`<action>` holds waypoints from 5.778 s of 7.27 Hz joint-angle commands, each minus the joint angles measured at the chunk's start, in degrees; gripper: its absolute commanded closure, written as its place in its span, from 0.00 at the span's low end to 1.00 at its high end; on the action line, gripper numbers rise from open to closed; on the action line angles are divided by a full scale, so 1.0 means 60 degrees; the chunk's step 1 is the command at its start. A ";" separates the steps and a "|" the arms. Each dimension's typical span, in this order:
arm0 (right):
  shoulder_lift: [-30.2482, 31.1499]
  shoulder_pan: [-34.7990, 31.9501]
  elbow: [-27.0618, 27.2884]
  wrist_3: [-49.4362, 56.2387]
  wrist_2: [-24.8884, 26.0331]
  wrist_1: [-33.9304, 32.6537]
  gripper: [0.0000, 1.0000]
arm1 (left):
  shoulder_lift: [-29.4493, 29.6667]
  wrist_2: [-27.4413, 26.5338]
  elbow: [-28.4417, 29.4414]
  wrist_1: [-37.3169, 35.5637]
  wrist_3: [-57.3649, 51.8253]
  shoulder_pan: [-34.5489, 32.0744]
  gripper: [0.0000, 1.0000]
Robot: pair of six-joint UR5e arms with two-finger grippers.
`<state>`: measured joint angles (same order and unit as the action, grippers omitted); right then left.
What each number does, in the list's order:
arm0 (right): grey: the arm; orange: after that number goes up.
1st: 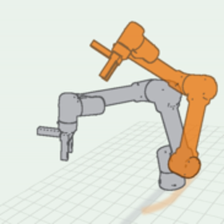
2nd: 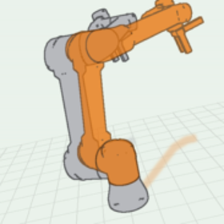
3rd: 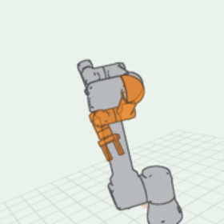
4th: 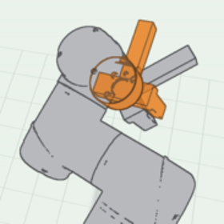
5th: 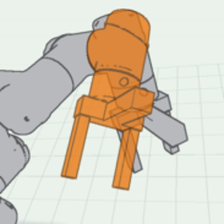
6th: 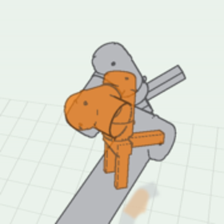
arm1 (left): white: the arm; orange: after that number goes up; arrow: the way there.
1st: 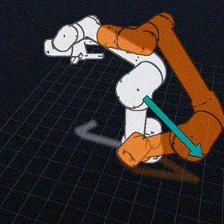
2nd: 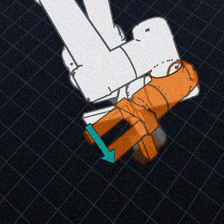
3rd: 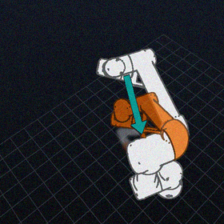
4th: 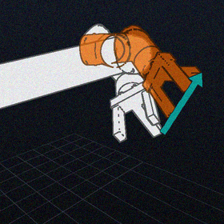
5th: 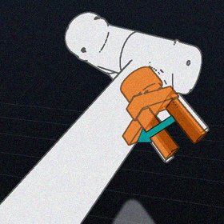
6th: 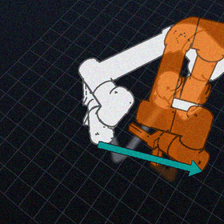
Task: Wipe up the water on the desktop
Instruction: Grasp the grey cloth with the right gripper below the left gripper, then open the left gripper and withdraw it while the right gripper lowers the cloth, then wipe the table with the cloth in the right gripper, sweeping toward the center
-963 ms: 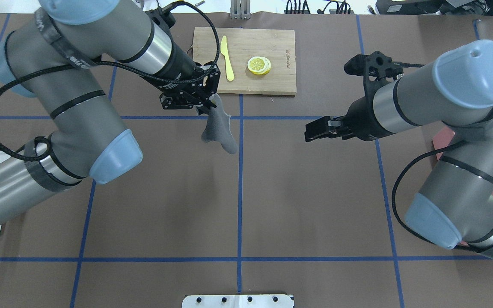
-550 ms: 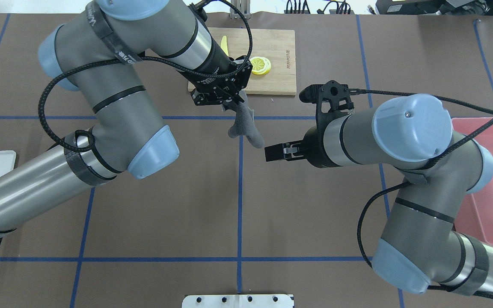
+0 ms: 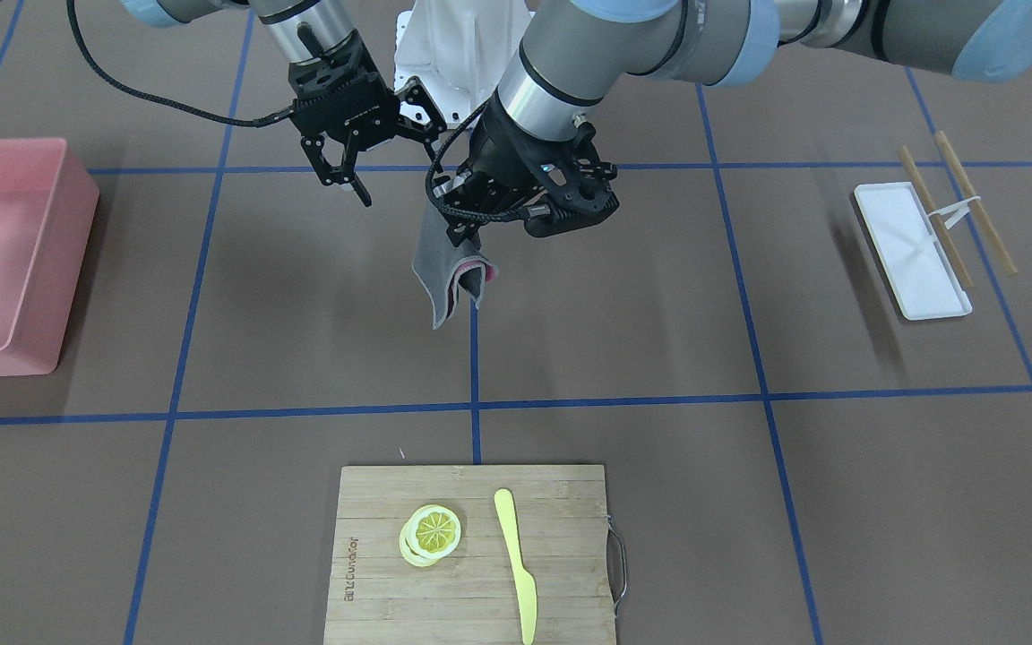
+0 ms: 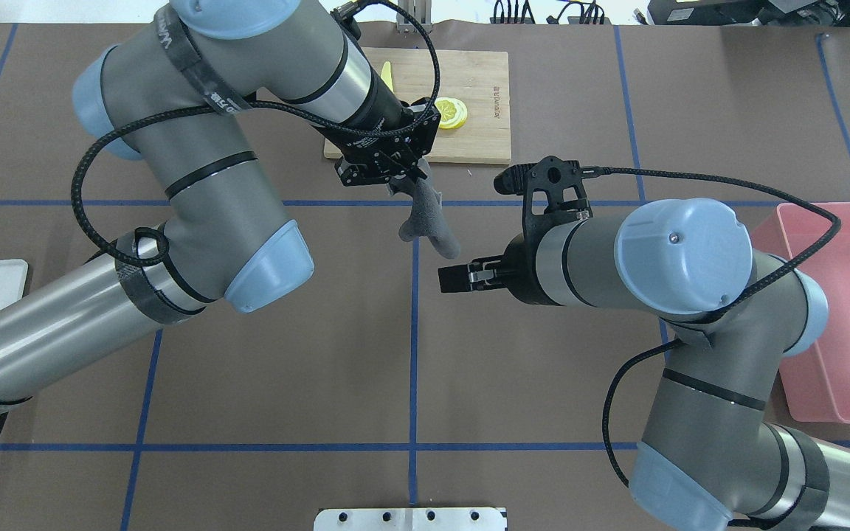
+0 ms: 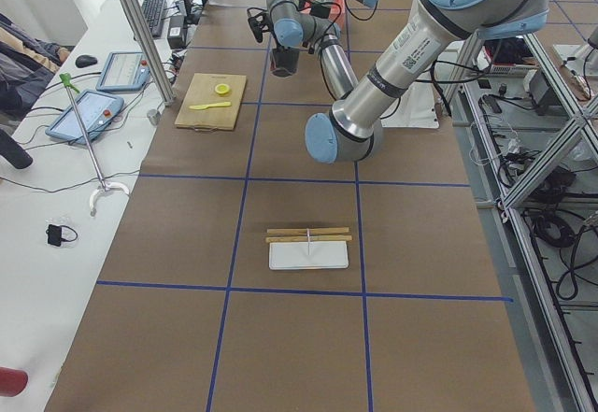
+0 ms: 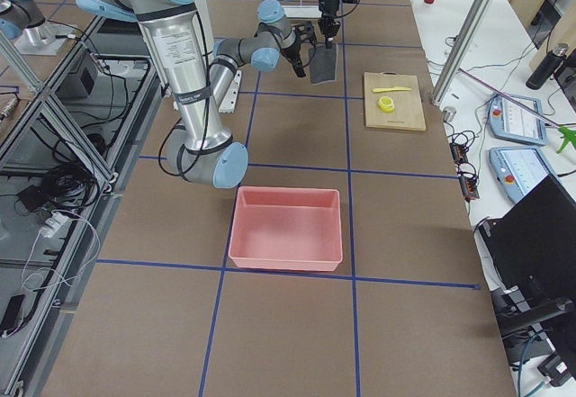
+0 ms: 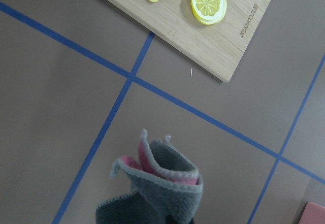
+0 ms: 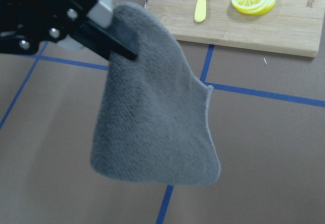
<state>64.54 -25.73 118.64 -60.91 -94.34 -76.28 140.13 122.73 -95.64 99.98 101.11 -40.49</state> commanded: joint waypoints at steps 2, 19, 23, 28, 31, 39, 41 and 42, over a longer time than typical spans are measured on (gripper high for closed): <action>0.0141 0.0580 -0.0144 0.0234 0.0882 0.0829 0.01 | 0.0009 0.0008 -0.0317 -0.0009 0.0637 0.0317 1.00; -0.0526 0.1429 -0.1340 -0.4124 0.1294 0.0733 1.00 | -0.1818 0.0111 -0.2281 0.0006 0.0800 -0.0678 0.02; -0.1733 0.2030 -0.2357 -0.5433 0.1192 -0.1185 1.00 | -0.4162 0.0460 -0.3878 -0.0053 -0.0588 -0.1641 0.02; 0.0411 0.0674 -0.1265 -0.3537 -0.1325 -0.2712 1.00 | -0.4809 0.1092 -0.3792 -0.0082 -0.1309 -0.2656 0.02; 0.3154 -0.0749 0.0015 -0.1265 -0.2280 -0.2771 1.00 | -0.5597 0.1092 -0.3850 -0.0097 -0.2824 -0.3267 0.02; 0.0281 0.0182 -0.0786 -0.1397 -0.2105 -0.5231 1.00 | -0.7901 0.1400 -0.3499 -0.0082 -0.8867 -0.5761 0.02; -0.1780 0.0580 -0.2347 -0.2500 -0.2075 -0.5202 1.00 | -0.7901 0.1400 -0.3440 -0.0082 -0.8868 -0.5746 0.02; -0.2778 0.0669 -0.3372 -0.2911 -0.2104 -0.4956 1.00 | -0.7901 0.1400 -0.3425 -0.0082 -0.8868 -0.5746 0.02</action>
<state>56.12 -22.83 105.90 -74.68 -106.90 -107.06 92.76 131.13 -116.35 99.49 47.99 -74.93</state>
